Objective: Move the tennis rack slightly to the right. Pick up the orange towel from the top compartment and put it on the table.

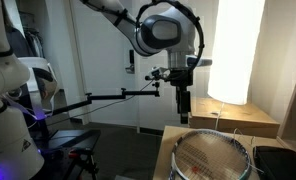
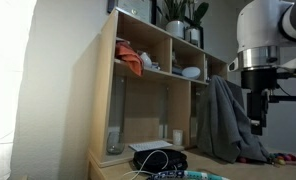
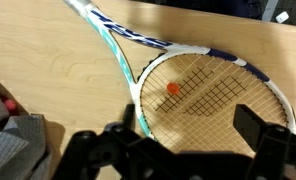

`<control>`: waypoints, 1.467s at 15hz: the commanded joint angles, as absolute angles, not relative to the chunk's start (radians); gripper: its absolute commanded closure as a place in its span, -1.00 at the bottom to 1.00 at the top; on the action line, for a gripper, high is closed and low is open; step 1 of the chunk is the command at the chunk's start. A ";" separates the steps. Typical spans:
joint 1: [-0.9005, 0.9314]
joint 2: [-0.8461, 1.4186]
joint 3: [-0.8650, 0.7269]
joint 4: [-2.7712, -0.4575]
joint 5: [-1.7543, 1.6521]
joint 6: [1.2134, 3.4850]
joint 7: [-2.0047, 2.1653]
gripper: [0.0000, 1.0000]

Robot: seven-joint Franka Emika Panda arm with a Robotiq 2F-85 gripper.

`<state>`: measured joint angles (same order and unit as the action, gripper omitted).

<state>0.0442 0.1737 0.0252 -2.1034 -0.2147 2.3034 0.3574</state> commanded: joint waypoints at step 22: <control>-0.013 0.222 -0.061 -2.214 -0.245 2.261 -0.053 -1.00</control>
<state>-0.0072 0.2348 -0.0657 -2.2049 -0.2151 2.2965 0.0042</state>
